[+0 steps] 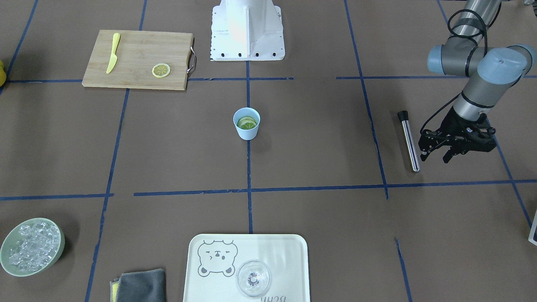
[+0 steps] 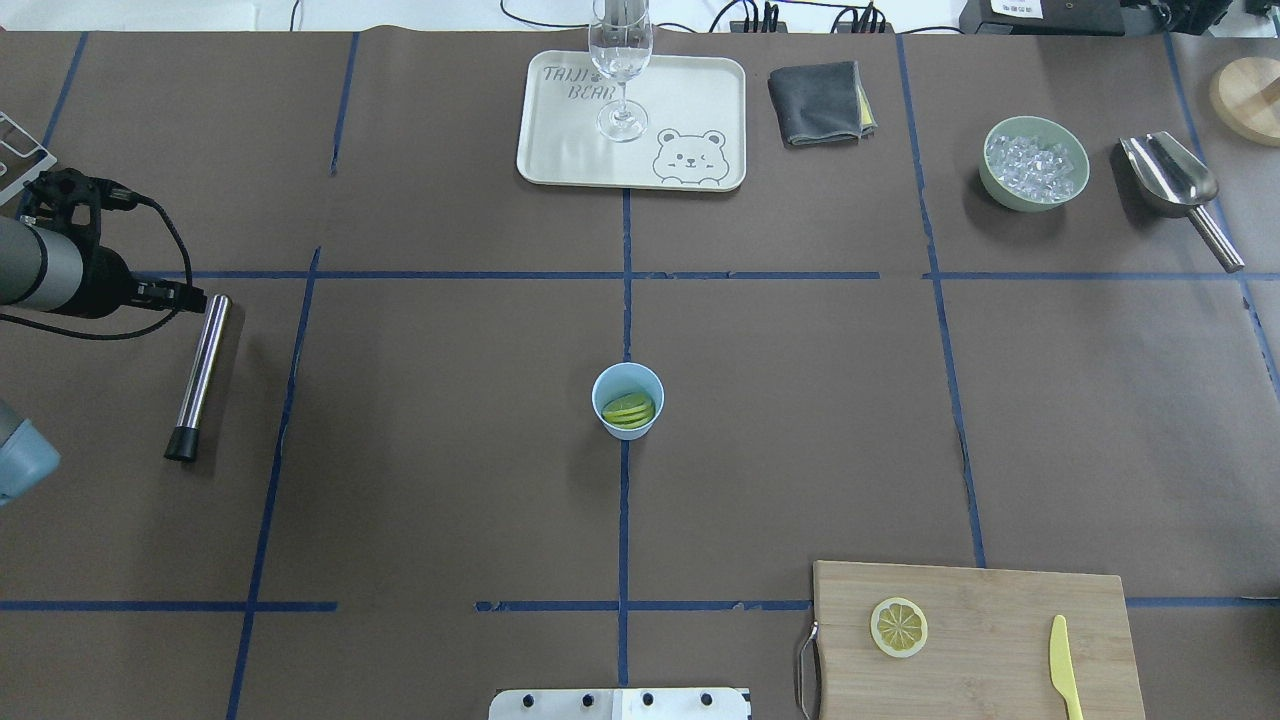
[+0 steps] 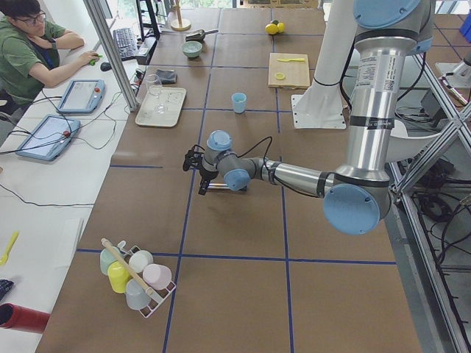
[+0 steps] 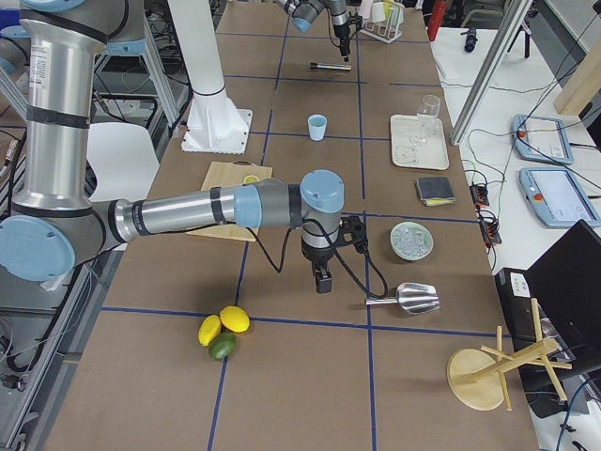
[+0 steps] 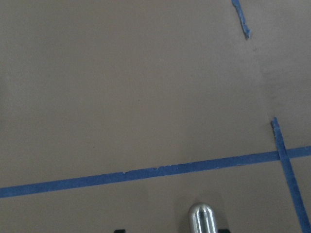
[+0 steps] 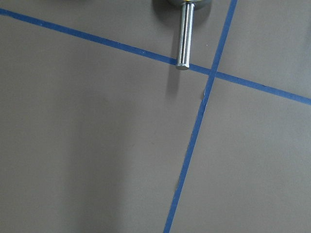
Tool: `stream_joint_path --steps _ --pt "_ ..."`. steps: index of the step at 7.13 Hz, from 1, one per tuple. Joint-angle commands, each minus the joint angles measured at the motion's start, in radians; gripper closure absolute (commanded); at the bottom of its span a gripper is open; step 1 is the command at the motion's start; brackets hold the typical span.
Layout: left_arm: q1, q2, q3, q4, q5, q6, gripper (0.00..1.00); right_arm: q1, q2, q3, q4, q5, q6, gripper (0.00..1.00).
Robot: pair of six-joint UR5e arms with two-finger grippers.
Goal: Squeeze lemon into cup
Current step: 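Reach the left gripper to the metal muddler and grasp it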
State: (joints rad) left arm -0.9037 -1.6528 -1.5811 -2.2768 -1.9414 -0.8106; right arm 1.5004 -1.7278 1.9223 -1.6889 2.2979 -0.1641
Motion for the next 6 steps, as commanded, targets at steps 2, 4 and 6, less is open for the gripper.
stream_joint_path --steps 2,4,6 --pt "0.034 0.001 0.012 0.000 0.002 -0.001 0.35 0.007 -0.010 0.000 0.000 0.000 -0.026 0.00" --pt "0.046 -0.001 0.009 0.000 0.002 -0.001 0.35 0.009 -0.010 -0.002 0.000 0.000 -0.026 0.00" --pt "0.060 -0.004 0.007 0.000 0.002 -0.002 0.35 0.009 -0.010 -0.005 0.000 0.000 -0.026 0.00"
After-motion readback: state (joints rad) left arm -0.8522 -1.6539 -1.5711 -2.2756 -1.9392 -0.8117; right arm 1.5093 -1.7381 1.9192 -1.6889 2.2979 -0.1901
